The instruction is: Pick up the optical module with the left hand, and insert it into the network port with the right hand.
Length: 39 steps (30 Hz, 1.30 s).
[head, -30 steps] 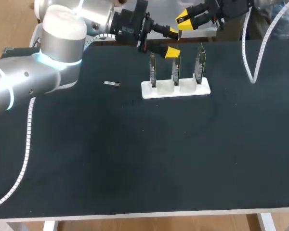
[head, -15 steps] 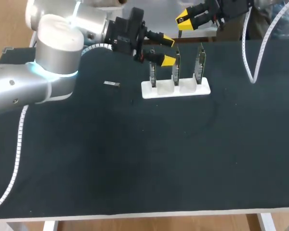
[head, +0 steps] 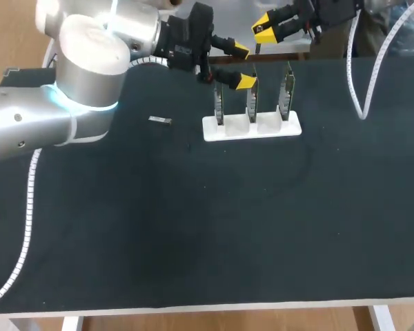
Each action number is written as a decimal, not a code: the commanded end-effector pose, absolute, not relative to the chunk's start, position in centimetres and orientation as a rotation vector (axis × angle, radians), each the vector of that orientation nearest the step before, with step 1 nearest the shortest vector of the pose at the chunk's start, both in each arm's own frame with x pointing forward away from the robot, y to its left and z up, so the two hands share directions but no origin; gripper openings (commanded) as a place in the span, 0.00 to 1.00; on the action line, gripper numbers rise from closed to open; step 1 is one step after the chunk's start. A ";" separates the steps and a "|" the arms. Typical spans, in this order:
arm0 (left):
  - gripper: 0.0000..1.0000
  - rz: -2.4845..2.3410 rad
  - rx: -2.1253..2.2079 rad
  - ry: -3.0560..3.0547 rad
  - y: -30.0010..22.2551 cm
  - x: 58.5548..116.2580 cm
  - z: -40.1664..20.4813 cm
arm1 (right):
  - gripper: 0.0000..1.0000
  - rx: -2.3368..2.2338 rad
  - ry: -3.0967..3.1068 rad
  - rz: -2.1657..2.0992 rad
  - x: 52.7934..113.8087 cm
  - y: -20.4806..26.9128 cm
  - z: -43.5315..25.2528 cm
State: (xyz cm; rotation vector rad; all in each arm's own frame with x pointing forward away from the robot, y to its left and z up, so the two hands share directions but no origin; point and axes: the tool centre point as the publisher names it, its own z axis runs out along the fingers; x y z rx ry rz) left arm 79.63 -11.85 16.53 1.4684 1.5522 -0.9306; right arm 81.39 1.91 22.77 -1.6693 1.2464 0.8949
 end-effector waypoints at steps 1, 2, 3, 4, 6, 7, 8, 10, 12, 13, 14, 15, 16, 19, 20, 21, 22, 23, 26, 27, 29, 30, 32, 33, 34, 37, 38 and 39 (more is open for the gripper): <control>1.00 -0.926 1.483 1.579 -10.9 79.4 17.0 | 0.00 -1.670 1.245 0.895 81.4 1.9 22.8; 1.00 -0.923 1.482 1.586 -10.7 79.4 17.0 | 0.00 -1.670 1.245 0.895 81.4 1.9 22.8; 1.00 -0.918 1.481 1.591 -10.6 79.2 17.0 | 0.00 -1.670 1.245 0.895 81.4 1.9 22.8; 1.00 -0.914 1.482 1.591 -10.6 79.2 17.1 | 0.00 -1.670 1.245 0.895 81.4 1.9 22.8; 1.00 -0.910 1.476 1.596 -10.3 79.2 17.0 | 0.00 -1.670 1.245 0.895 81.4 1.9 22.8; 1.00 -0.908 1.475 1.594 -10.3 79.2 17.0 | 0.00 -1.670 1.245 0.895 81.4 1.9 22.8; 1.00 -0.907 1.473 1.593 -10.4 79.2 16.9 | 0.00 -1.670 1.245 0.895 81.4 1.9 22.8; 1.00 -0.906 1.476 1.588 -10.9 79.4 16.8 | 0.00 -1.670 1.245 0.895 81.4 1.9 22.8; 1.00 -0.908 1.481 1.583 -11.0 79.6 16.7 | 0.00 -1.670 1.245 0.895 81.4 1.9 22.8; 1.00 -0.909 1.482 1.577 -11.0 79.7 16.6 | 0.00 -1.670 1.245 0.895 81.4 1.9 22.8; 1.00 -0.909 1.483 1.573 -11.1 79.9 16.5 | 0.00 -1.670 1.245 0.895 81.4 1.9 22.8; 1.00 -0.910 1.480 1.570 -11.1 80.1 16.4 | 0.00 -1.670 1.245 0.895 81.4 1.9 22.8; 1.00 -0.921 1.470 1.559 -11.1 80.3 16.4 | 0.00 -1.670 1.245 0.895 81.4 1.9 22.8; 1.00 -0.926 1.468 1.549 -11.2 80.7 16.3 | 0.00 -1.670 1.245 0.895 81.4 1.9 22.8; 1.00 -0.931 1.462 1.541 -11.3 80.8 16.3 | 0.00 -1.670 1.245 0.895 81.4 1.9 22.8; 1.00 -0.932 1.460 1.542 -11.2 80.9 16.3 | 0.00 -1.670 1.245 0.895 81.4 1.9 22.8; 1.00 -0.957 1.461 1.514 -11.2 81.1 16.3 | 0.00 -1.670 1.245 0.895 81.4 1.9 22.8; 1.00 -0.966 1.460 1.507 -11.3 81.2 16.4 | 0.00 -1.670 1.245 0.895 81.4 1.9 22.8; 1.00 -0.967 1.459 1.478 -11.4 81.2 16.5 | 0.00 -1.670 1.245 0.895 81.4 1.9 22.8; 1.00 -0.967 1.459 1.478 -11.4 81.2 16.5 | 0.00 -1.670 1.245 0.895 81.4 1.9 22.8; 1.00 -0.967 1.459 1.478 -11.4 81.2 16.5 | 0.00 -1.670 1.245 0.895 81.4 1.9 22.8; 1.00 -0.967 1.459 1.478 -11.4 81.2 16.5 | 0.00 -1.670 1.245 0.895 81.4 1.9 22.8; 1.00 -0.967 1.459 1.478 -11.4 81.2 16.5 | 0.00 -1.670 1.245 0.895 81.4 1.9 22.8; 1.00 -0.967 1.459 1.478 -11.4 81.2 16.5 | 0.00 -1.670 1.245 0.895 81.4 1.9 22.8; 1.00 -0.967 1.459 1.478 -11.4 81.2 16.5 | 0.00 -1.670 1.245 0.895 81.4 1.9 22.8; 1.00 -0.967 1.459 1.478 -11.4 81.2 16.5 | 0.00 -1.670 1.245 0.895 81.4 1.9 22.8; 1.00 -0.967 1.459 1.478 -11.4 81.2 16.5 | 0.00 -1.670 1.245 0.895 81.4 1.9 22.8; 1.00 -0.967 1.459 1.478 -11.4 81.2 16.5 | 0.00 -1.670 1.245 0.895 81.4 1.9 22.8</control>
